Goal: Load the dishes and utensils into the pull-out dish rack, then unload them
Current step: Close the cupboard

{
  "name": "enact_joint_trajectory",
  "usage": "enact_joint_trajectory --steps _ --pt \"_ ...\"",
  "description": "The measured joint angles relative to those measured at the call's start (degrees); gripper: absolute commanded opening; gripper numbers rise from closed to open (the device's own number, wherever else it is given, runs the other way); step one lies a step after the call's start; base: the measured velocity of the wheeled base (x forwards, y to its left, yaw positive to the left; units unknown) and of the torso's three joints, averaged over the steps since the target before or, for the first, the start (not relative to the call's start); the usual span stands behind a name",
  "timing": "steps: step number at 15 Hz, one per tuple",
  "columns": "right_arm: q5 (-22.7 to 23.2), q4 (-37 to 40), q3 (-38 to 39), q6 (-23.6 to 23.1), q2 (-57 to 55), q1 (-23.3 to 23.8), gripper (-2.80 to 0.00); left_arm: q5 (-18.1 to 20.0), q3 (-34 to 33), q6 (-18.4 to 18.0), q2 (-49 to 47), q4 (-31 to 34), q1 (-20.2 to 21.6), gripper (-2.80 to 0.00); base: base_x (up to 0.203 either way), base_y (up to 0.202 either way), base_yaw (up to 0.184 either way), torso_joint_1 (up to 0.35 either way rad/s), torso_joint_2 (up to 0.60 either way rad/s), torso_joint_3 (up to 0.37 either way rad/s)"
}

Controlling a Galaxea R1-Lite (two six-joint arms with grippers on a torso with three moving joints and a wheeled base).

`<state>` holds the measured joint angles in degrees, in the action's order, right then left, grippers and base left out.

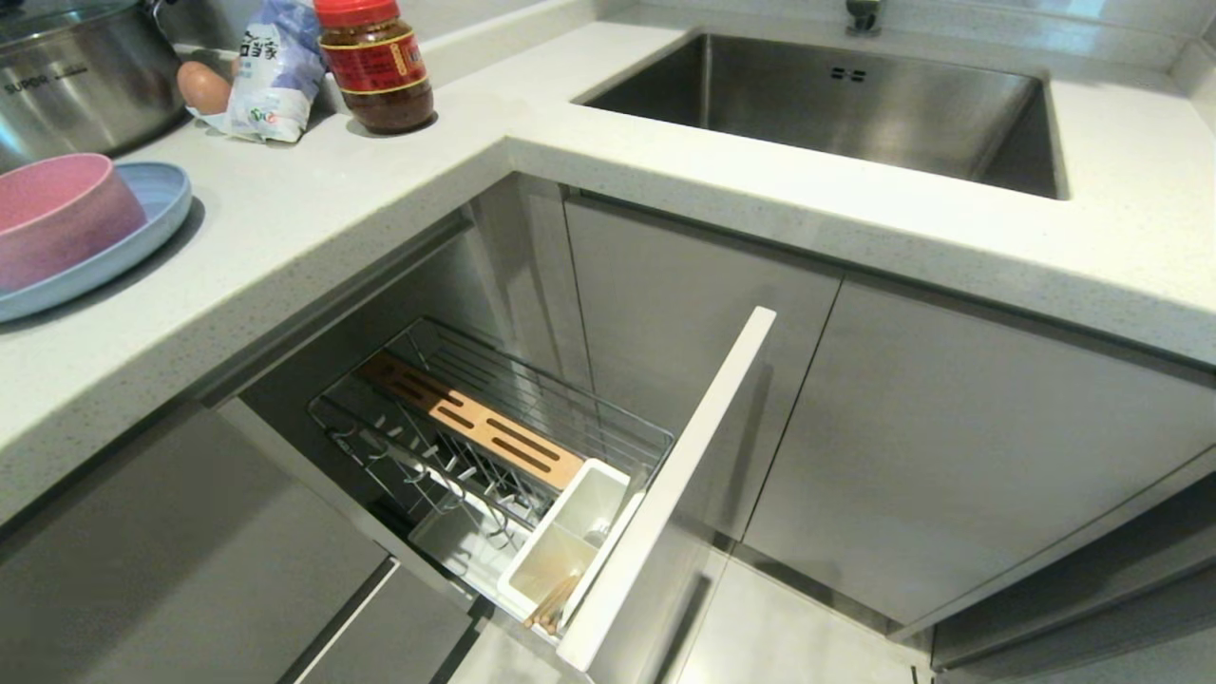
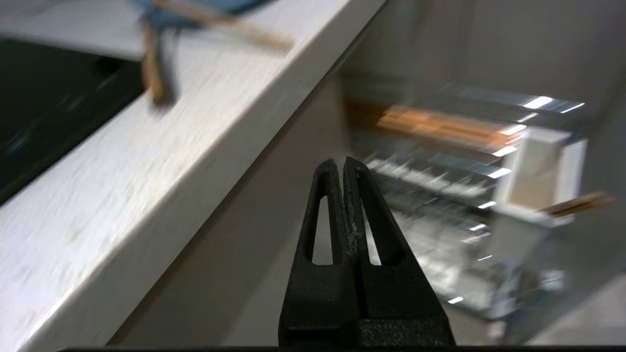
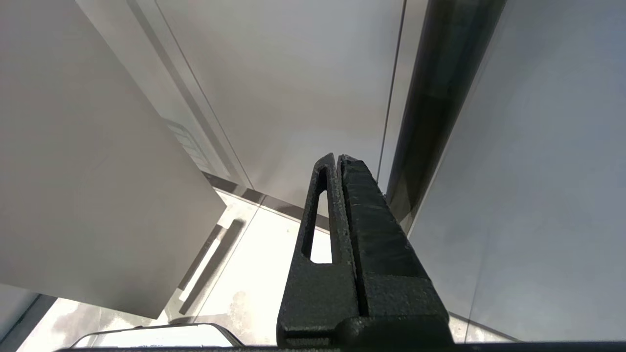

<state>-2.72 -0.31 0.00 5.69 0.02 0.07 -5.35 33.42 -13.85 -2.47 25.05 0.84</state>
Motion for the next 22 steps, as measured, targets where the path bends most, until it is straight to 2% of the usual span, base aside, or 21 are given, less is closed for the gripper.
enact_joint_trajectory --steps 1,2,4,7,8,10,12,15,22 --pt "0.0 0.0 0.0 0.0 0.0 0.0 -2.8 -1.5 -2.7 -0.1 0.9 -0.8 0.0 -2.8 0.0 0.0 0.0 0.0 0.0 0.0" --pt "0.0 0.0 0.0 0.0 0.0 0.0 -2.8 -0.8 -5.9 0.8 1.5 -3.0 -0.1 -2.8 0.0 0.0 0.0 0.0 0.0 0.0" --pt "0.0 0.0 0.0 0.0 0.0 0.0 -2.8 1.8 -12.9 3.7 2.2 -11.0 -0.1 -2.8 0.0 0.0 0.0 0.0 0.0 0.0" --pt "0.0 0.0 0.0 0.0 0.0 0.0 -2.8 4.4 -27.6 5.0 2.4 -24.5 -0.1 -2.8 0.0 0.0 0.0 0.0 0.0 0.0" --pt "0.0 0.0 0.0 0.0 0.0 0.0 -2.8 5.0 -30.5 5.8 2.4 -27.0 -0.2 -2.8 0.0 0.0 0.0 0.0 0.0 0.0" --pt "0.0 0.0 0.0 0.0 0.0 0.0 -2.8 7.3 -32.7 6.7 2.5 -24.6 -0.2 -2.8 0.0 0.0 0.0 0.0 0.0 0.0" --pt "0.0 0.0 0.0 0.0 0.0 0.0 -2.8 7.5 -33.2 7.5 2.5 -24.4 -0.2 -2.8 0.0 0.0 0.0 0.0 0.0 0.0" --pt "0.0 0.0 0.0 0.0 0.0 0.0 -2.8 6.5 -33.3 11.8 2.5 -24.5 -0.2 -2.8 0.0 0.0 0.0 0.0 0.0 0.0" --pt "0.0 0.0 0.0 0.0 0.0 0.0 -2.8 6.2 -33.3 12.2 2.5 -24.4 -0.2 -2.8 0.0 0.0 0.0 0.0 0.0 0.004"
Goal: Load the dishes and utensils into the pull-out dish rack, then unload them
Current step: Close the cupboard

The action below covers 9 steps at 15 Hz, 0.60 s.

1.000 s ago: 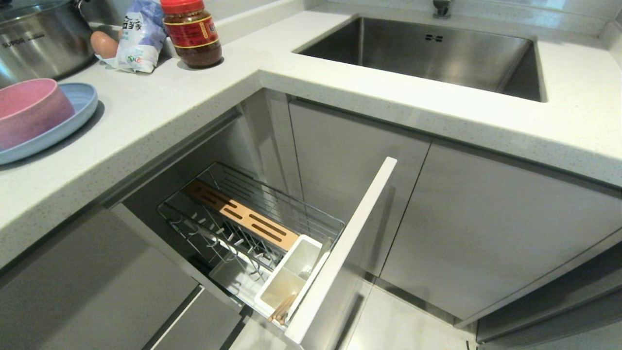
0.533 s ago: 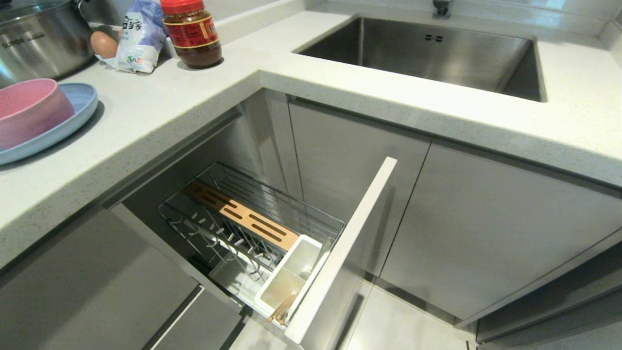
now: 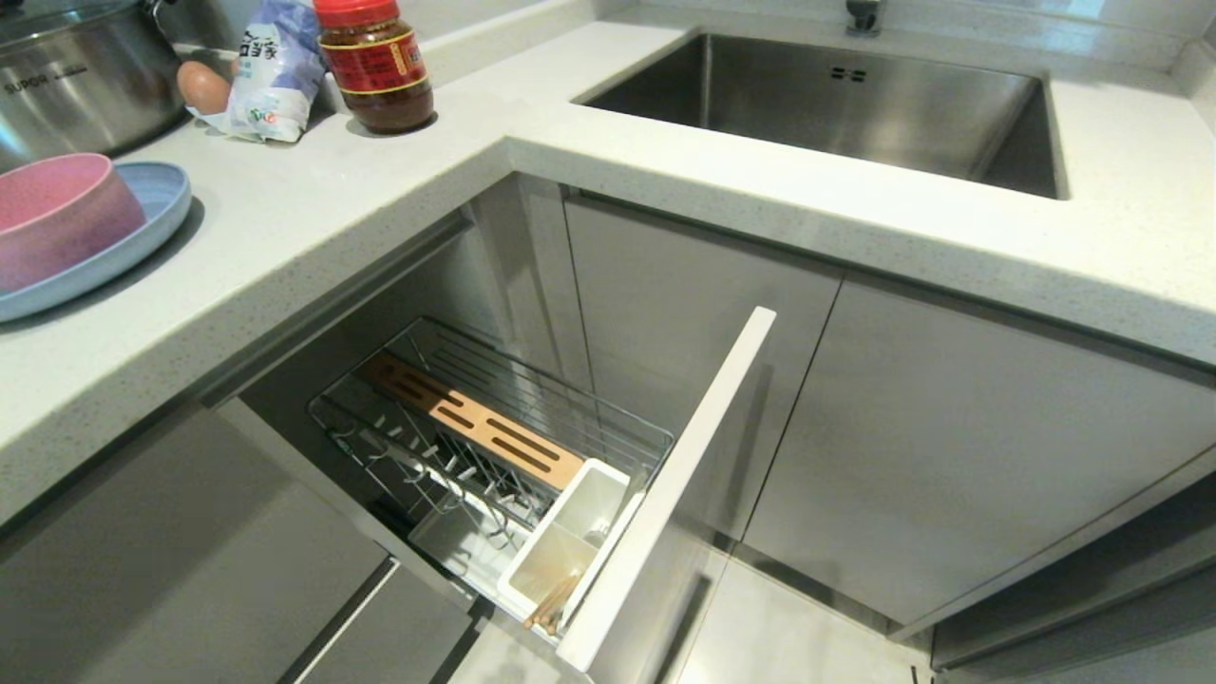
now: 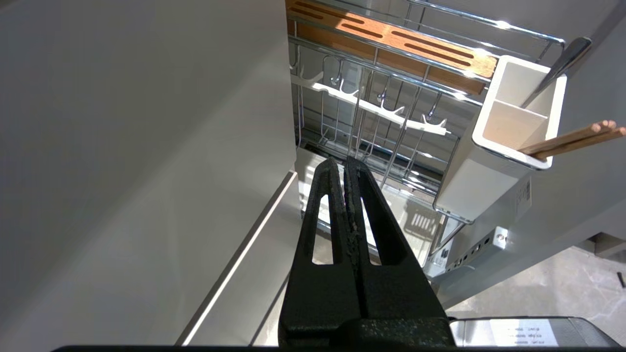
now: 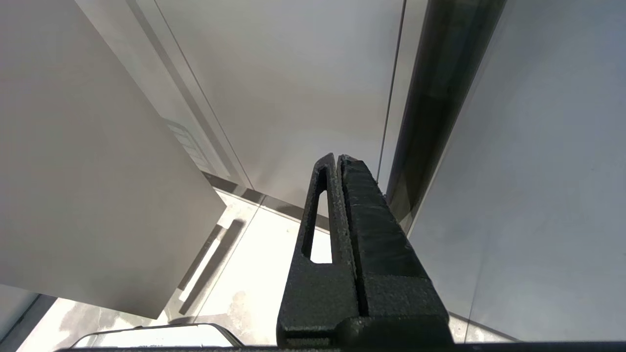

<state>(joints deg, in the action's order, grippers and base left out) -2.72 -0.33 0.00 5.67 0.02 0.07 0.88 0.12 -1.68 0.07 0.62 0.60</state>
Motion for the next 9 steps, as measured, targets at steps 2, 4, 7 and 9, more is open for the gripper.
enact_joint_trajectory --steps 2,4,7,9 --pt "0.0 0.0 0.0 0.0 0.0 0.0 -2.8 0.2 0.0 -0.5 0.0 0.0 0.0 -2.8 0.0 0.0 0.0 0.004 0.0 0.123" --pt "0.0 0.0 0.0 0.0 0.0 0.0 -2.8 0.3 0.0 -0.6 0.0 0.0 0.0 -2.8 0.0 0.0 0.0 0.001 0.0 0.18" --pt "0.0 0.0 0.0 0.0 0.0 0.0 -2.8 0.3 0.0 -0.7 0.0 0.2 -0.2 -2.8 0.0 0.0 0.0 0.0 0.0 0.201" --pt "0.0 0.0 0.0 0.0 0.0 0.0 -2.8 0.4 0.1 -0.8 0.0 0.1 -0.4 -2.8 0.0 0.0 0.0 0.001 0.0 0.204"
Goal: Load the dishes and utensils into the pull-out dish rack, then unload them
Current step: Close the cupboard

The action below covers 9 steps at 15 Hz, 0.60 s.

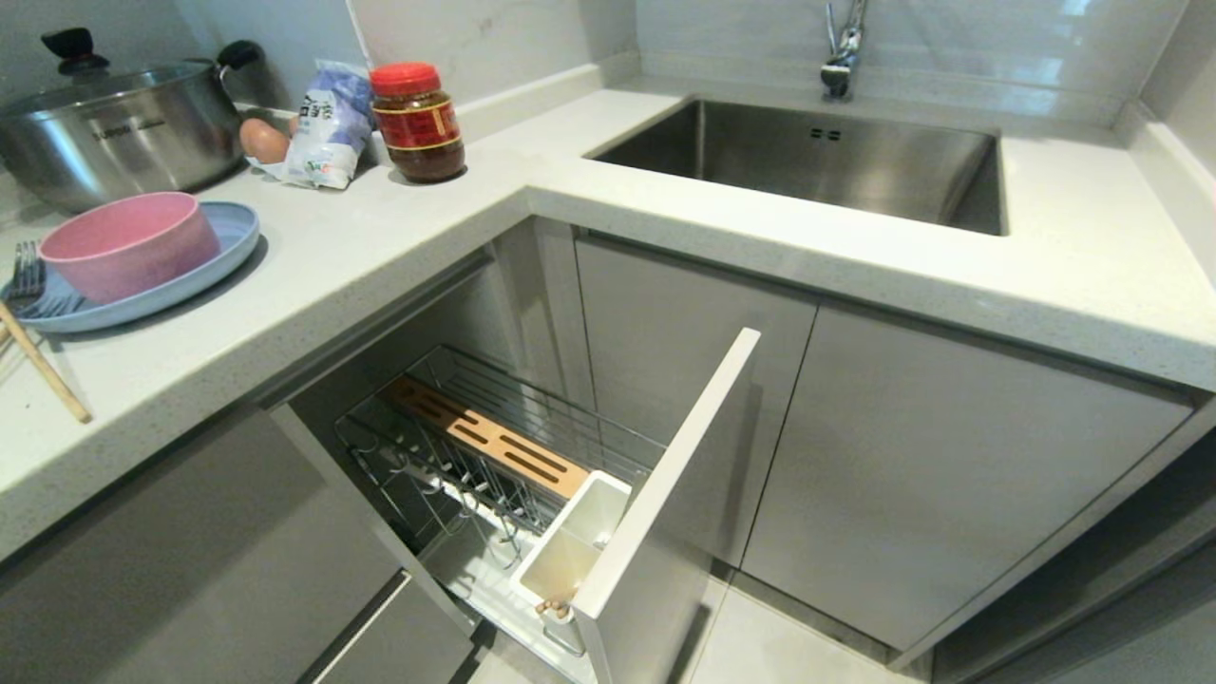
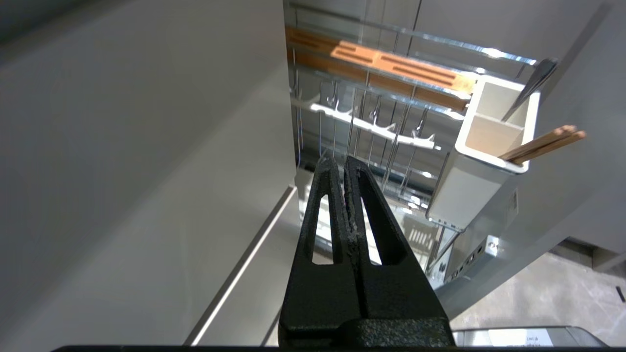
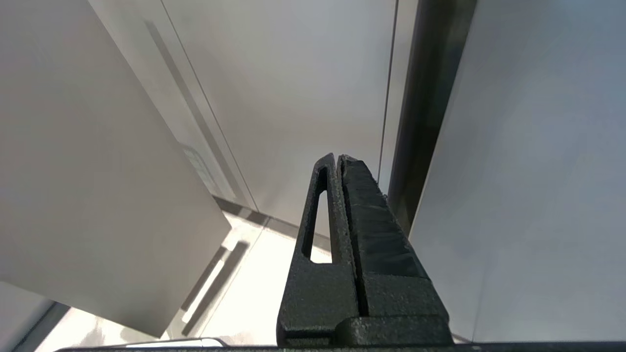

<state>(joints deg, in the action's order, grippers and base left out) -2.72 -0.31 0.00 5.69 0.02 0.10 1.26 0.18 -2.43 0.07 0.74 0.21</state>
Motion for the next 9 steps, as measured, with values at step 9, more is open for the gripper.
enact_joint_trajectory --steps 9 --pt "0.0 0.0 0.0 0.0 0.0 0.0 -2.8 0.0 0.0 0.0 0.0 -0.1 0.0 -2.8 0.0 0.0 0.0 0.004 0.0 0.202"
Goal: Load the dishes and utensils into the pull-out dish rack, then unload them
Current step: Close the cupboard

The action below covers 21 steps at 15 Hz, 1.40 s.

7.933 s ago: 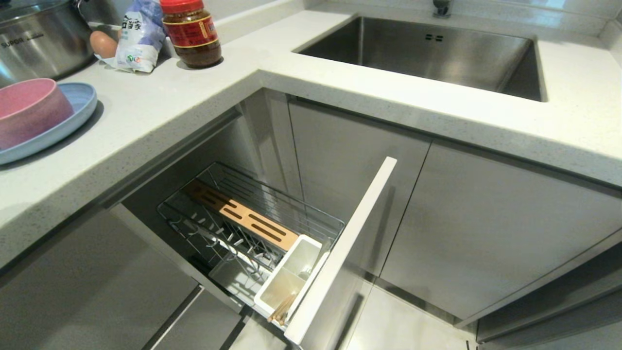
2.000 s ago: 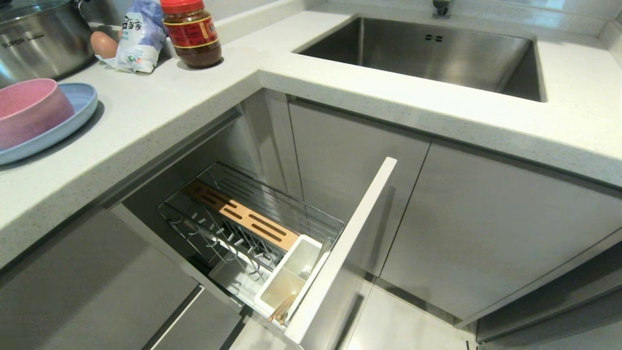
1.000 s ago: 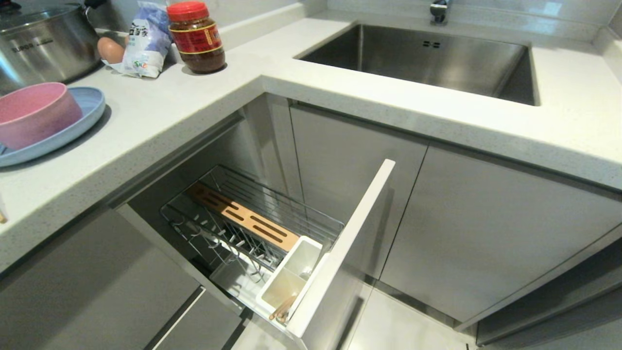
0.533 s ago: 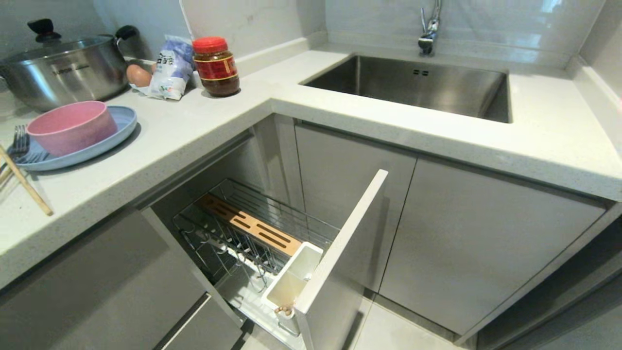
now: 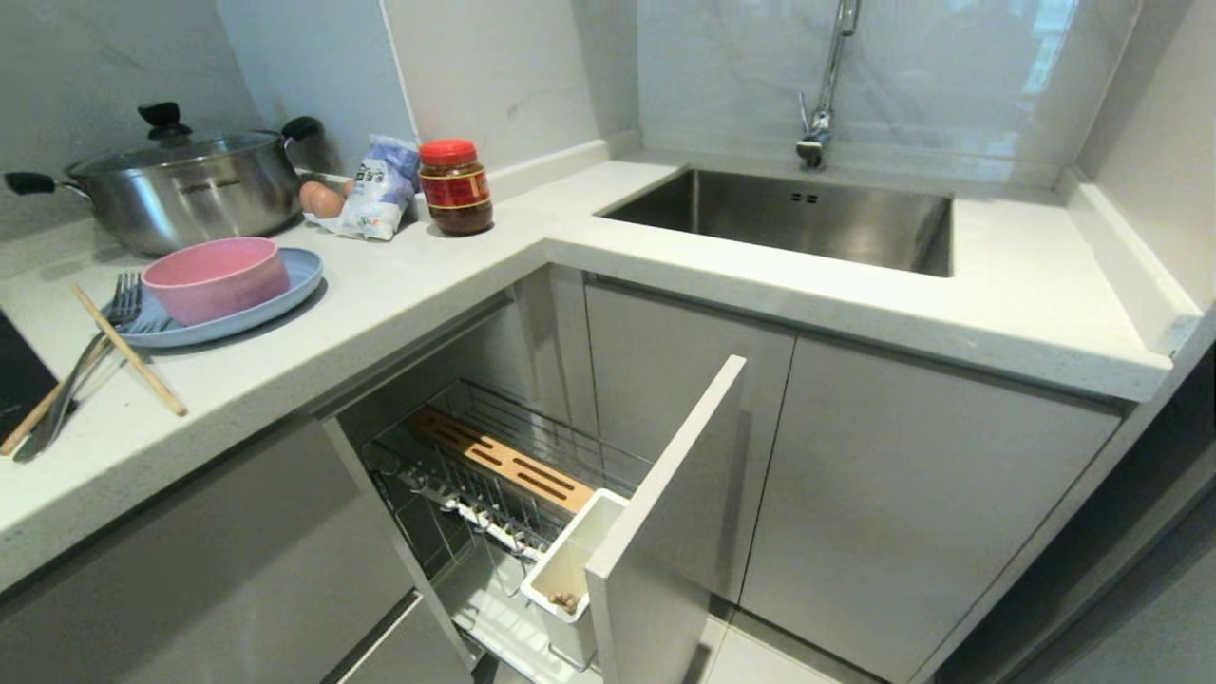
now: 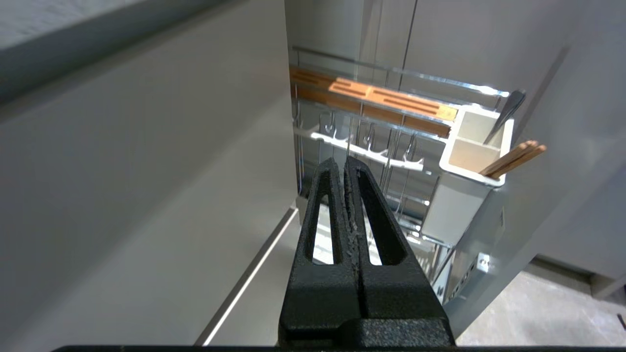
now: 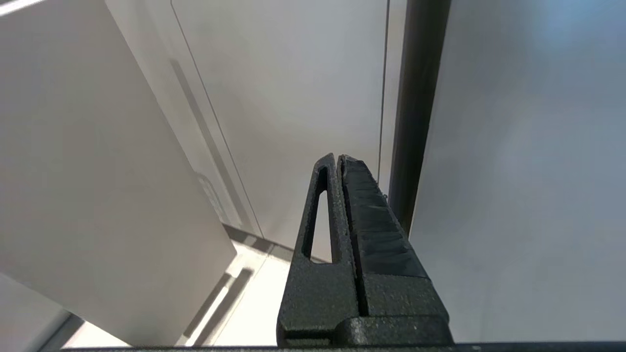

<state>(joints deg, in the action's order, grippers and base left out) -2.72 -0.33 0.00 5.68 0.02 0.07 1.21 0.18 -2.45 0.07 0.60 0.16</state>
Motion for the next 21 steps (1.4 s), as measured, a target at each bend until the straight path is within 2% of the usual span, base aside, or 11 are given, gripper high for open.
enact_joint_trajectory --steps 15,21 --pt "0.0 0.0 0.0 0.0 0.0 0.0 -2.8 -0.1 -0.1 0.0 0.0 0.0 0.0 -2.8 0.0 0.0 0.0 0.002 0.0 0.201" --pt "0.0 0.0 0.0 0.0 0.0 0.0 -2.8 -0.5 -0.2 0.8 0.0 -0.1 0.0 -2.8 0.0 0.0 0.0 0.003 0.0 0.031"
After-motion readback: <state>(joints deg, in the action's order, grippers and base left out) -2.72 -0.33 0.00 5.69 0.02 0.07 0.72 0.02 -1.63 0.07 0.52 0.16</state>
